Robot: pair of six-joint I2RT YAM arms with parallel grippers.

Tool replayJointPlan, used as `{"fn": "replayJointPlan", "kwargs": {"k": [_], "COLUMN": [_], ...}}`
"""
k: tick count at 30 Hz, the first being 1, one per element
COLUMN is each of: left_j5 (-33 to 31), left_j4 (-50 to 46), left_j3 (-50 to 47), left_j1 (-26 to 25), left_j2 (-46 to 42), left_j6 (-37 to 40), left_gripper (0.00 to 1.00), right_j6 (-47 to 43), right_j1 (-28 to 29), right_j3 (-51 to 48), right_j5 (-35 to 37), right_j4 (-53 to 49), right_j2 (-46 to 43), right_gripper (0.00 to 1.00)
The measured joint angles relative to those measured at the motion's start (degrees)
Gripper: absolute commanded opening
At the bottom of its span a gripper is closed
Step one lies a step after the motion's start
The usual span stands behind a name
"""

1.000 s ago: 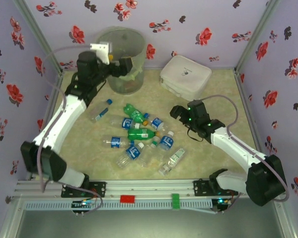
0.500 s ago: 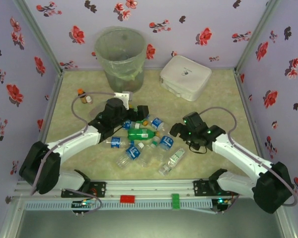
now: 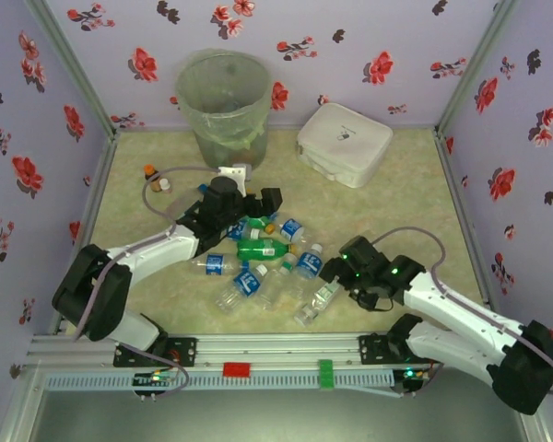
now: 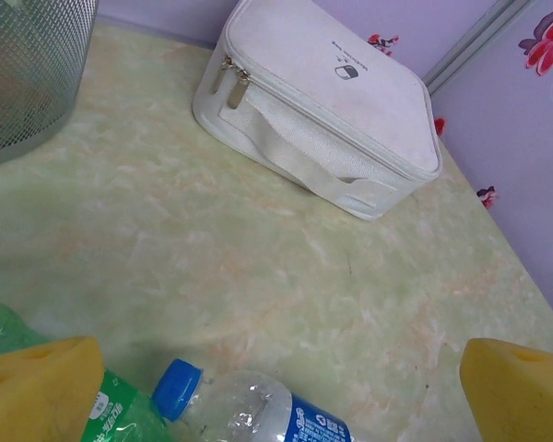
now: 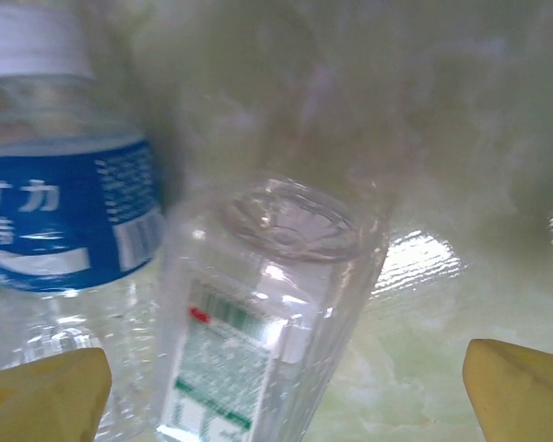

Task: Put the plastic bottles in the bin

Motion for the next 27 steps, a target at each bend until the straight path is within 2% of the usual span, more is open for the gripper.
{"fn": "replayJointPlan", "kwargs": {"k": [7,17,19,23,27], "left_j5": [0.0,-1.1,-1.3,-1.7,-2.0], "left_j4": [-0.5,-1.9,-2.1,-2.2,-2.3], "left_j3": [0.0,-1.6,-1.7,-1.7,-1.7], "left_j1": [0.1,0.4,0.4,0.4,0.4], "left_j2": [0.2,-1.1,-1.5,-1.8,-1.8], "left_j6": [0.0,0.5,0.5,0.6,0.7], "left_gripper": [1.00,1.00,1.00,1.00,1.00], "right_j6": [3.0,3.9,4.0,4.4,4.0], "right_j1": [2.0,2.0,2.0,2.1,2.1], "right_j3": [-1.6,-2.4,-2.6,-2.9,-2.9], "right_j5": [-0.9,0.9,1.1,1.7,3.5], "right_j4": [7.8,13.8,14.1,13.7,13.6], "right_j2": [7.1,12.9,13.0,12.1,9.9], "right_gripper": [0.95,0.76,0.72,0.57,0.51]}}
